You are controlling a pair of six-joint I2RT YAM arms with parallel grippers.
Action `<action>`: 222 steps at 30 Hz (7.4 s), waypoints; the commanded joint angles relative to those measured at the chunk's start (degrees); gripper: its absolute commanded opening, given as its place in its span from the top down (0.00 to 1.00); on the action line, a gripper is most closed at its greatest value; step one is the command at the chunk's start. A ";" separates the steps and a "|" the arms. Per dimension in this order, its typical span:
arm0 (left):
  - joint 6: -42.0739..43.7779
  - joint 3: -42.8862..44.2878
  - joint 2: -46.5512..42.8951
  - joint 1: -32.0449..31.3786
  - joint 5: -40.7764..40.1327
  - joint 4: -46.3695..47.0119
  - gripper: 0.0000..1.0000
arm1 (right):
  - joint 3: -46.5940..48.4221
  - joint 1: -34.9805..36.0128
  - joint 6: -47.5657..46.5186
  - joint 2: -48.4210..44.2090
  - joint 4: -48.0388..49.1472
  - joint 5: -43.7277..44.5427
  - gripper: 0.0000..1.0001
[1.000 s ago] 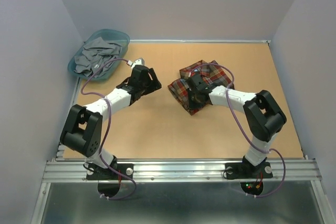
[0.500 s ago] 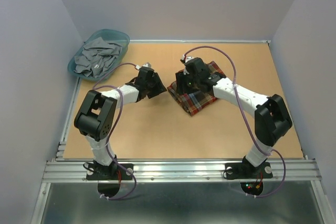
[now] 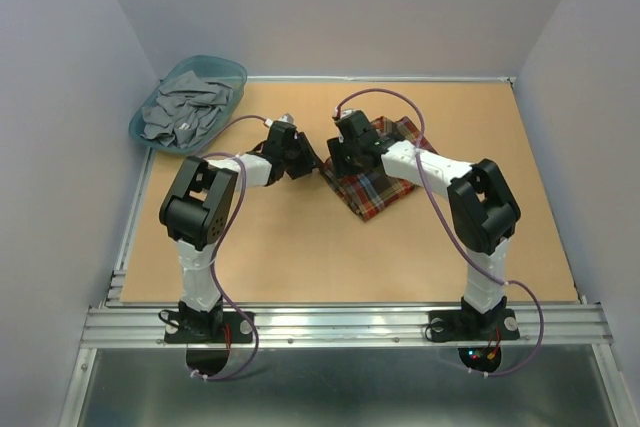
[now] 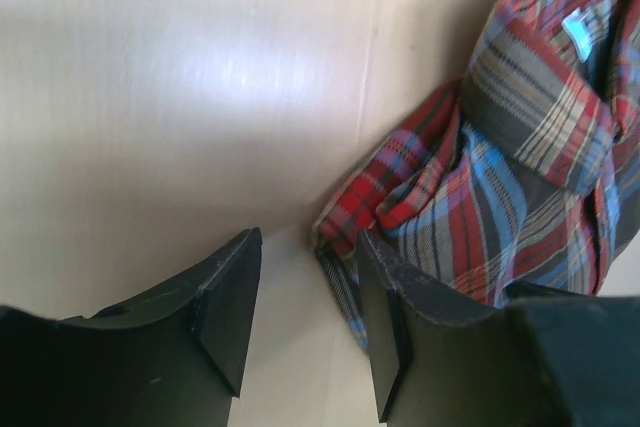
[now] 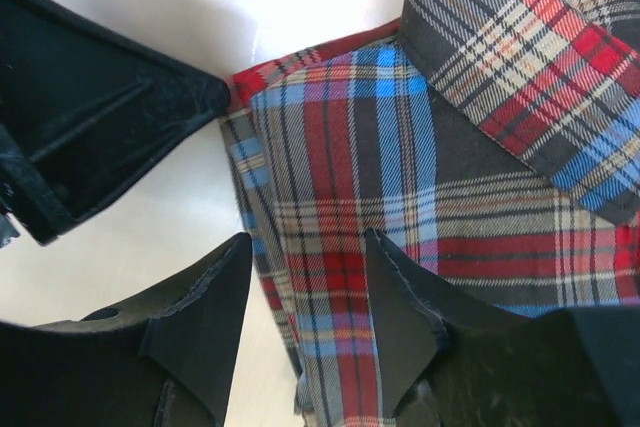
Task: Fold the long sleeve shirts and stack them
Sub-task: Fold the shirt, then neatly place the folded shirt to the corner
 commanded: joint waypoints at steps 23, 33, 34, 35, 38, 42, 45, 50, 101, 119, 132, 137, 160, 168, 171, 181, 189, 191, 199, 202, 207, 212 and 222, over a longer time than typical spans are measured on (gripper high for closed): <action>0.07 -1.06 4.37 0.30 4.59 5.71 0.99 | 11.75 0.18 -4.13 11.88 4.27 1.21 0.48; 0.07 -1.50 4.20 0.30 4.42 6.06 1.00 | 10.96 0.18 -4.13 11.46 4.27 2.62 0.99; 0.07 -1.41 4.11 0.30 4.42 6.06 1.00 | 10.87 0.18 -4.31 11.28 4.27 2.71 0.99; 0.07 -1.41 4.20 0.30 4.42 5.97 1.00 | 10.78 0.18 -4.31 11.02 4.27 2.71 0.99; 0.07 -1.41 4.20 0.30 4.42 5.97 1.00 | 10.43 0.27 -4.66 9.35 4.27 2.10 0.99; 0.16 -1.41 3.94 0.30 4.33 6.06 1.00 | 10.16 0.18 -4.66 6.45 4.27 0.25 0.99; 0.16 -1.24 3.67 0.30 4.33 6.06 1.00 | 10.16 0.45 -4.57 5.30 4.27 -0.63 1.00; 0.07 -1.32 3.76 0.30 4.24 5.97 1.00 | 10.43 0.71 -4.48 5.04 4.27 -2.12 0.99; -6.77 -2.48 -16.37 -3.99 -1.04 -3.70 0.47 | -16.27 -10.45 11.07 -20.80 6.11 -15.83 0.39; -15.57 -14.41 -4.77 -7.35 -4.29 9.22 0.84 | -28.16 -14.05 16.70 -22.39 15.16 -20.93 0.46; -14.79 -22.95 -9.69 -5.06 -4.55 10.37 0.86 | -20.78 -27.84 19.67 -18.88 19.10 -29.36 0.46; -14.61 -23.12 -9.42 -4.71 -4.29 10.36 0.86 | -25.15 -32.50 24.86 -10.97 28.60 -37.98 0.50; -6.97 -9.07 -16.82 -3.48 -1.92 5.71 0.65 | -31.47 -25.32 34.17 -17.99 44.20 -49.14 0.50; -7.66 -4.92 -4.26 -2.96 -0.94 6.67 0.70 | -41.76 -21.35 40.68 -10.26 62.87 -49.41 0.50; -8.54 -7.29 -2.31 -2.43 -0.95 8.07 0.72 | -45.02 -21.35 40.34 -7.89 64.03 -48.10 0.50; -7.58 -11.43 -5.36 -0.85 -2.43 7.56 0.71 | -46.79 -21.61 39.03 -12.42 61.59 -45.73 0.48; 2.25 -8.18 -22.24 0.12 -11.91 -6.06 0.39 | -43.45 -22.84 33.14 -28.70 39.45 -30.88 0.18; 5.86 -7.48 -27.77 0.30 -16.57 -9.82 0.29 | -44.59 -23.28 34.53 -31.60 36.79 -29.29 0.08; 14.65 -14.14 -50.95 0.74 -27.92 -17.84 0.12 | -55.92 -23.37 45.34 -39.34 36.26 -24.02 0.00; 16.24 -18.45 -59.22 0.74 -32.40 -20.48 0.11 | -58.91 -23.28 47.97 -39.96 36.43 -21.73 0.00; 18.00 -26.44 -70.83 0.74 -38.99 -22.50 0.11 | -62.51 -23.28 52.80 -34.54 47.30 -21.11 0.10; 18.26 -28.31 -74.55 0.74 -42.51 -21.37 0.12 | -63.31 -23.28 57.29 -26.28 57.15 -20.24 0.18; 18.70 -28.75 -74.55 0.83 -43.31 -19.17 0.13 | -59.72 -23.20 62.22 -13.08 65.96 -14.44 0.50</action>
